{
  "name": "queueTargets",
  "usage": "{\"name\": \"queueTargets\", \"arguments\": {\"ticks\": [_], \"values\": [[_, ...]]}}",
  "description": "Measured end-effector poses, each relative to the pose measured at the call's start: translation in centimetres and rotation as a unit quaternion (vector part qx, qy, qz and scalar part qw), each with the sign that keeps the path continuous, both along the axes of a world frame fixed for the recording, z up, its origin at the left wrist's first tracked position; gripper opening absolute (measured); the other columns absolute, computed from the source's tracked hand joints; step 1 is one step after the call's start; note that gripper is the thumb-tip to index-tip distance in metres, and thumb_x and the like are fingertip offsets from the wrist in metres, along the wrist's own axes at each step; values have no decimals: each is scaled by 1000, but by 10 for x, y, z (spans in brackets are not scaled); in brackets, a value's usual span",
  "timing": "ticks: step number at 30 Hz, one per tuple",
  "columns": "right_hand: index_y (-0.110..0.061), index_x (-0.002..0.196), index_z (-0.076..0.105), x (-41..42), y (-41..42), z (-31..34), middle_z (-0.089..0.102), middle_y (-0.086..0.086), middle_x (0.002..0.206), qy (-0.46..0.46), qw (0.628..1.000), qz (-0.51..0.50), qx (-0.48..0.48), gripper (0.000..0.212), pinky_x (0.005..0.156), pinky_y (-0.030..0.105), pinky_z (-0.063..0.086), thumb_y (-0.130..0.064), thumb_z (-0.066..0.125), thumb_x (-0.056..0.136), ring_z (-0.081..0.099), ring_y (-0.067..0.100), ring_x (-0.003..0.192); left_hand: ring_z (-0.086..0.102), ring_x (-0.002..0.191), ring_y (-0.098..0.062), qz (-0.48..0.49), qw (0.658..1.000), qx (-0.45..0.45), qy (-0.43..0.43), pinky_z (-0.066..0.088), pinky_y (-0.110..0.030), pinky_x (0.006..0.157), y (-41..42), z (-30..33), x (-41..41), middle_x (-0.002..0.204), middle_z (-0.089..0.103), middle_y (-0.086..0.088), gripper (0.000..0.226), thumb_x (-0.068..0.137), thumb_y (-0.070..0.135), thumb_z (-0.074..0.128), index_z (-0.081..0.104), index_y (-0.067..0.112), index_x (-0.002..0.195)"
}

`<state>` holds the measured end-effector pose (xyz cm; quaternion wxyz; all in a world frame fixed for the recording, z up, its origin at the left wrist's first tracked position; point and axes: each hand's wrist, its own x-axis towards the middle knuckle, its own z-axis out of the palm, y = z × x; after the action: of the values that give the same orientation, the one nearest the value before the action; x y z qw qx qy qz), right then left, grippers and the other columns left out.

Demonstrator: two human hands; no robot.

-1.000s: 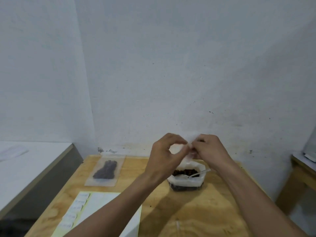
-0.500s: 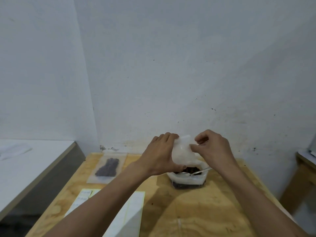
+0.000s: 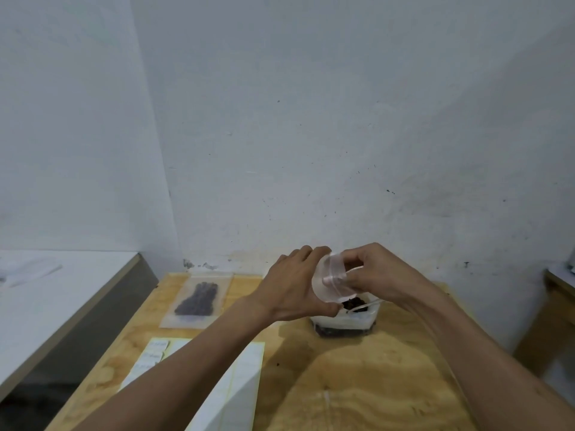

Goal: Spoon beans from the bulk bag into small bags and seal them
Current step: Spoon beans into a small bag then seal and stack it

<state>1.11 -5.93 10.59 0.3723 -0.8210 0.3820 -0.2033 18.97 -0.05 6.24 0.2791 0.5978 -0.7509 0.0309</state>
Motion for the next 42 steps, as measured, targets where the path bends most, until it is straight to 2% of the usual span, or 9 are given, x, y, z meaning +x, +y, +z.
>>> {"name": "queueTargets", "arguments": {"ticks": [5,8,11,16,20,28,33,37,42], "values": [[-27,96,80,-13,-19,-11,77,-14,96,-27,986,-135,-96,10,83,23,52,-23,72,90,70,4,90,54,109,-18,59,998,24,26,44,-31,88,-5,-8,11,122,55,5,86,74,61,78,42,26,143],[-19,121,69,-31,-30,-23,70,-1,123,158,958,-194,-136,40,90,33,51,-48,61,95,64,17,110,53,116,-18,84,994,53,38,46,-33,94,-5,-13,21,131,53,5,92,74,64,76,37,26,148],[-10,101,65,-44,-30,-36,67,9,95,298,935,-189,-40,51,74,31,51,-60,57,93,66,23,90,55,114,-19,109,990,82,42,48,-33,92,-5,-17,26,130,53,3,94,73,67,75,38,23,147],[-14,51,52,-50,-30,-42,47,3,47,140,969,-198,35,42,57,27,40,-25,78,82,46,19,45,55,114,-20,133,978,152,52,51,-36,92,-8,-25,31,134,52,0,97,72,67,75,37,19,148],[-5,61,69,-47,-27,-30,59,2,47,57,969,-238,-30,28,53,28,47,-19,74,84,57,20,42,54,117,-21,131,975,176,42,50,-35,93,-8,-27,34,136,51,-2,98,73,65,77,36,17,148],[0,78,71,-49,-29,-33,67,12,64,155,914,-261,-269,31,54,34,51,-25,59,93,64,27,62,54,116,-21,126,972,196,34,48,-34,91,-10,-31,34,136,52,-2,100,72,65,78,36,15,148],[-10,54,39,-40,-30,-58,35,1,45,56,951,-292,-85,36,46,26,24,-10,59,85,33,18,41,56,111,-21,125,973,193,33,49,-34,87,-13,-34,24,130,55,-1,95,72,64,78,39,17,144],[1,66,67,-37,-30,-75,60,11,57,-44,935,-338,101,23,55,35,45,-12,64,85,56,26,52,57,112,-22,128,974,187,21,50,-34,87,-15,-34,21,132,55,-2,96,72,64,78,38,17,145],[2,72,69,-55,-34,-65,55,10,58,-105,914,-356,163,22,44,27,41,-6,62,91,47,20,49,56,115,-23,125,975,181,14,50,-36,90,-19,-33,15,134,54,-2,96,73,65,77,38,17,145]]}}
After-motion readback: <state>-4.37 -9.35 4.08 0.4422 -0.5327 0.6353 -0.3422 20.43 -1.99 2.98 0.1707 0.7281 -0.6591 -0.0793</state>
